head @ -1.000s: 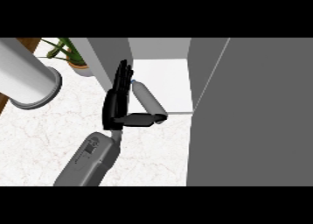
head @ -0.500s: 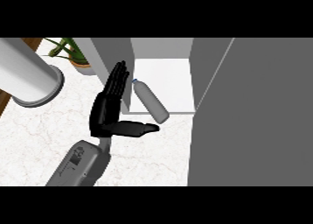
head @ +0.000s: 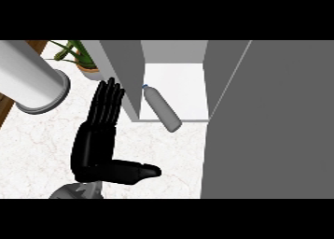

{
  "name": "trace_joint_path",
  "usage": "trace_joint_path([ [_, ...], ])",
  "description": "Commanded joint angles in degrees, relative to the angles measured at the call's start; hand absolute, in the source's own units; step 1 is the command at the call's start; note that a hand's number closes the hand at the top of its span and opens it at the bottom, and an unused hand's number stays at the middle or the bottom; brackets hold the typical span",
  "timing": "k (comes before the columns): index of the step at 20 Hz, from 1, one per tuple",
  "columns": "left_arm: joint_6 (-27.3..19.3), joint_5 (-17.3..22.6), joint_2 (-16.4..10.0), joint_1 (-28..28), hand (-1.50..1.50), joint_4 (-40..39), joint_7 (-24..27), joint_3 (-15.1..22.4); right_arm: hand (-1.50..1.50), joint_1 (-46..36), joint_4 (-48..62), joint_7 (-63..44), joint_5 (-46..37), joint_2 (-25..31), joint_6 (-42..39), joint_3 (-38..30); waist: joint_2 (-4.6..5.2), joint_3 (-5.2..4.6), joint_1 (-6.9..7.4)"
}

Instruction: Pick up the bottled water, place it into the cabinet and close the cabinet

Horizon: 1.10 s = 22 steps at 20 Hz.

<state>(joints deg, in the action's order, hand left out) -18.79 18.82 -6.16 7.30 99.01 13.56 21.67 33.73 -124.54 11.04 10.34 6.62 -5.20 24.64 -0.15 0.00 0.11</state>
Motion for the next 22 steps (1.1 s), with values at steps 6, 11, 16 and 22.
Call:
trace_joint_path([
  [6, 0.4, -1.9, -3.0, -13.7, -1.50, 19.0, -4.1, 8.2, 1.50, 0.3, -4.6, -3.9, -5.8, 6.2, -2.3, 3.8, -0.14, -0.01, 0.25],
  [11, 4.4, 2.2, -7.8, -22.0, -1.50, 23.0, 0.3, 3.3, 1.50, -0.9, -4.3, -5.0, -8.4, 11.4, -7.8, 6.7, -0.07, -0.08, 0.78],
  [16, 6.8, 3.8, -11.2, -31.3, -1.50, 29.0, 4.8, 0.4, 1.50, -1.6, -4.5, -7.0, -13.2, 10.2, -7.9, 15.2, -0.20, -0.11, 1.32],
  [22, 13.4, 11.8, -15.0, -39.3, -1.50, 32.4, 7.8, -7.9, 1.50, -3.1, -6.1, -5.9, -18.1, 9.8, -7.5, 17.7, -0.26, -0.11, 1.22],
])
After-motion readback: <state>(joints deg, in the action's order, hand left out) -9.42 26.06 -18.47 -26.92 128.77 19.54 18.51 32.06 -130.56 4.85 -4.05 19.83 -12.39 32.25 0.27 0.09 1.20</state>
